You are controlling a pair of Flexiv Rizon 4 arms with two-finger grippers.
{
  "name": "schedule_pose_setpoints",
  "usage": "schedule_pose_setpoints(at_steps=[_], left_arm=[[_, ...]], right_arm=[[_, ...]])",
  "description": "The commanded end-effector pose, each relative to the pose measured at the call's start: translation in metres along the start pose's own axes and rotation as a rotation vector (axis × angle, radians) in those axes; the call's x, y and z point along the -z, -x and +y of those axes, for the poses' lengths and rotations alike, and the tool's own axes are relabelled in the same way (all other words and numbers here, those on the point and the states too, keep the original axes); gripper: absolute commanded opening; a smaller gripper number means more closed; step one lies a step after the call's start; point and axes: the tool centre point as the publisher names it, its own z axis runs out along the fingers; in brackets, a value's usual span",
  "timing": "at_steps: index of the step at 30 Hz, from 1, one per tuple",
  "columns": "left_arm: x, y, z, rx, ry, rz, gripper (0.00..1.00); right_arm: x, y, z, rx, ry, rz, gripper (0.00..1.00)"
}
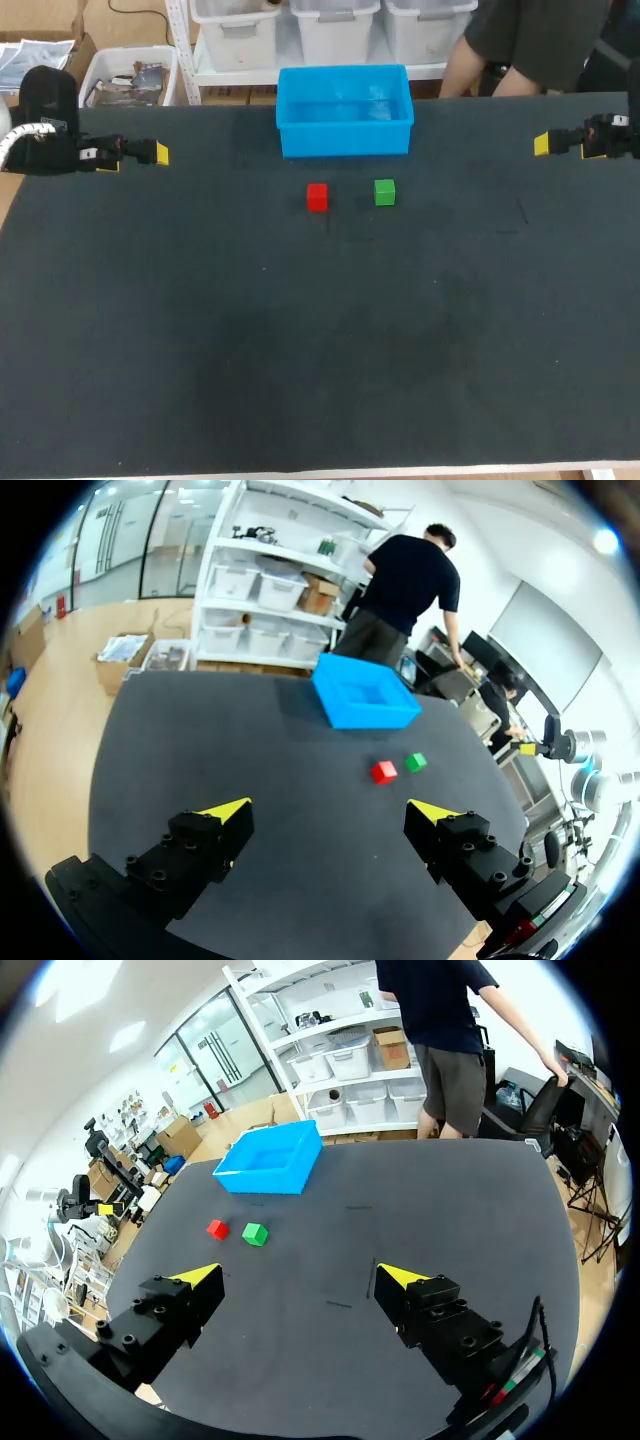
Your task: Use the left arm to pick the red cube and place it into the blue plastic box first, then use the right arm to grasp the green cube and put it into the same blue plastic box after the first action is fully finished.
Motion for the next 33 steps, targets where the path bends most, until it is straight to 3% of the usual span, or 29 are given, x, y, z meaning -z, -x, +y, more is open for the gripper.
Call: schedule_pose_setpoints(at_steps=[1,11,17,26,33], left_arm=[[0.0,0.0,-0.001,0.001,0.003,0.002,1.0],[0.004,0.006,0.004,-0.001,0.0,0.003,1.0],[0.005,0.015,-0.002,-0.003,0.014,0.013,1.0],[-0.005,0.034,-0.025,-0.012,0.146,0.069,1.0],[-0.024,0.05,-0.048,0.047,0.251,0.117,1.0]], right_arm=[[-0.001,0.0,0.0,0.0,-0.002,0.0,1.0],[-0.001,0.0,0.0,0.0,-0.002,0.0,1.0],[-0.001,0.0,0.0,0.0,-0.002,0.0,1.0],[-0.001,0.0,0.0,0.0,-0.002,0.0,1.0],[-0.001,0.0,0.0,0.0,-0.002,0.0,1.0]])
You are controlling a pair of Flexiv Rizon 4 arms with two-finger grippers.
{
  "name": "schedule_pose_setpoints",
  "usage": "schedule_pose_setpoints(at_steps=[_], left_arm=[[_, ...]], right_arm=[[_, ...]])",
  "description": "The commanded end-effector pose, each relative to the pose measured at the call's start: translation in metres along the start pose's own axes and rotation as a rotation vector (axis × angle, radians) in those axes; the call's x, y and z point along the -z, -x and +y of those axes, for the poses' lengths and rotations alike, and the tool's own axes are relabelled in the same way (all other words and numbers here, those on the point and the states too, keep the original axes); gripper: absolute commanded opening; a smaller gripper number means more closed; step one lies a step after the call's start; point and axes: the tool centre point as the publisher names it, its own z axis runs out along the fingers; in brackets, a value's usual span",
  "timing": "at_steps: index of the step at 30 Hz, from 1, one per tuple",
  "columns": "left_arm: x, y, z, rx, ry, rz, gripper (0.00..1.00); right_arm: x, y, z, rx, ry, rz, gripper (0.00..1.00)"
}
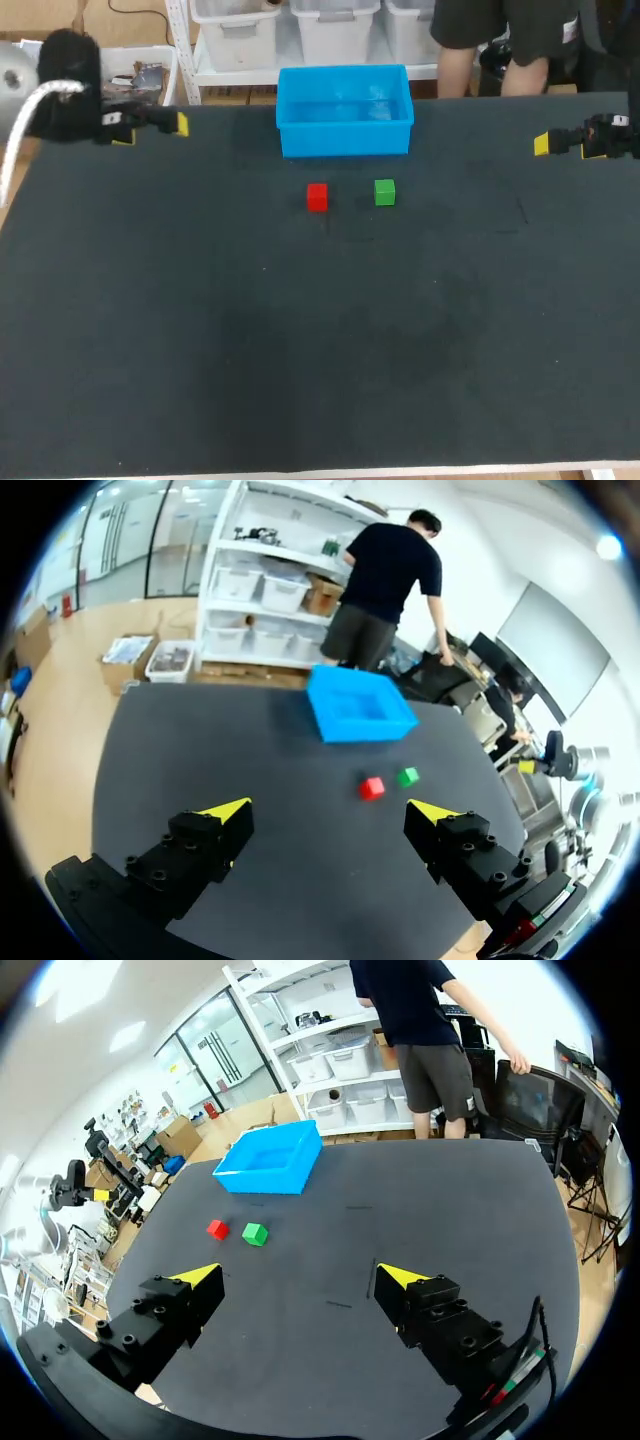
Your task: Use the left arm to pick the red cube and place it into the blue plastic box first, then use the right arm to grasp the green cube and put it into the same blue plastic box after the first action is fully finished.
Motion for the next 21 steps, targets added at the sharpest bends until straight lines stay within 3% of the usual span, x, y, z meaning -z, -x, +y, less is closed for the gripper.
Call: schedule_pose_setpoints(at_steps=[1,4,21], left_arm=[[-0.02,0.016,-0.016,0.01,0.225,0.099,1.0],[-0.031,0.018,-0.027,-0.022,0.3,0.165,1.0],[-0.071,0.018,-0.068,-0.071,0.378,0.322,1.0]], right_arm=[[-0.001,0.0,0.0,0.0,-0.002,0.0,1.0],[-0.001,0.0,0.0,0.0,-0.002,0.0,1.0],[-0.001,0.0,0.0,0.0,-0.002,0.0,1.0]])
